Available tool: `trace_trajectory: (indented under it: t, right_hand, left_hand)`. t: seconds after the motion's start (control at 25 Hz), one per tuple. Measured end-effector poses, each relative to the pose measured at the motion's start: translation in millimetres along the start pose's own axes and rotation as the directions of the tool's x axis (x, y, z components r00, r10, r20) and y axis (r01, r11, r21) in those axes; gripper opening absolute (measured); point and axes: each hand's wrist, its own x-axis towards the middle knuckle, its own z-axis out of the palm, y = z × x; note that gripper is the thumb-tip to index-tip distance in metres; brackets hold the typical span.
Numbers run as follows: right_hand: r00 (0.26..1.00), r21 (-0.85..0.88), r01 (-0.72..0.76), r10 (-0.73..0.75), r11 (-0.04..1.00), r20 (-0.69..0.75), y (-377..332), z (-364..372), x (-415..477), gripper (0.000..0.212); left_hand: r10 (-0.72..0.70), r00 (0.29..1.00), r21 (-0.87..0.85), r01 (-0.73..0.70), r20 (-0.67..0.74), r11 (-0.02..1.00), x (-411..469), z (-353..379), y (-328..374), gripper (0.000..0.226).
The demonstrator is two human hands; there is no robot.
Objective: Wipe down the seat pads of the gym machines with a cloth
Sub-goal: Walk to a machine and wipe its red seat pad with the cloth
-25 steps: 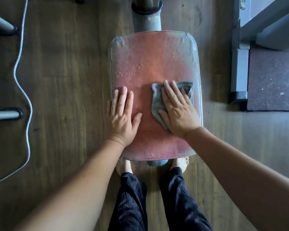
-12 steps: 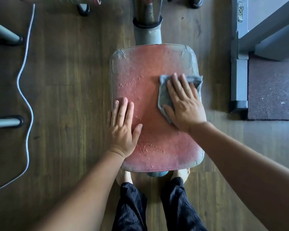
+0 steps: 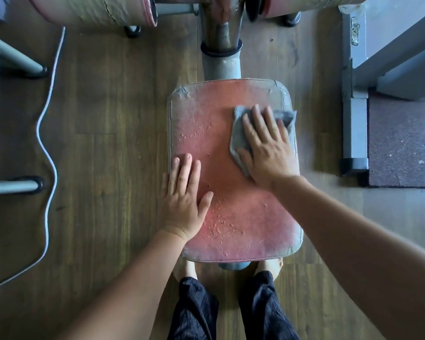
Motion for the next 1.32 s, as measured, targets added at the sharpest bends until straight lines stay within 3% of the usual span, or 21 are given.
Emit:
trace_trajectory:
  t: [0.12, 0.36, 0.6, 0.72, 0.92, 1.0, 1.16, 1.32]
  right_hand:
    - [0.992, -0.030, 0.117, -0.115, 0.993, 0.057, -2, 6, -23, 0.070]
    - [0.999, 0.035, -0.030, 0.029, 0.999, 0.021, -3, -24, 82, 0.071]
    - [0.991, -0.002, 0.111, -0.110, 0.994, 0.080, -49, 8, -20, 0.074]
    - [0.986, 0.026, 0.138, -0.140, 0.990, 0.085, -50, 11, -26, 0.075]
    - [1.000, 0.063, 0.029, -0.029, 0.998, -0.012, -55, 0, 51, 0.075]
    - [1.000, 0.062, 0.014, -0.012, 0.998, -0.024, -57, -5, 69, 0.075]
    - [1.000, 0.043, -0.005, 0.006, 0.999, -0.027, -70, 3, 44, 0.073]
    - [0.996, 0.052, 0.082, -0.083, 0.995, 0.020, -73, 3, 37, 0.075]
  left_hand:
    - [-0.011, 1.000, -0.030, 0.012, 0.021, 0.999, 1, -4, -1, 0.073]
    - [0.039, 0.999, -0.028, -0.039, 0.005, 0.999, 20, -20, -29, 0.073]
    - [0.036, 0.998, -0.095, -0.032, 0.048, 0.995, 47, -36, -64, 0.079]
    - [0.069, 0.994, -0.115, -0.059, 0.081, 0.992, 51, -37, -70, 0.078]
    - [0.082, 0.989, -0.121, -0.067, 0.125, 0.990, 48, -34, -70, 0.074]
    - [0.060, 0.992, -0.131, -0.045, 0.111, 0.990, 48, -37, -63, 0.072]
    - [-0.085, 0.981, -0.354, 0.143, 0.174, 0.924, 38, -39, -48, 0.065]
    - [-0.076, 0.989, -0.372, 0.118, 0.126, 0.921, 34, -36, -48, 0.066]
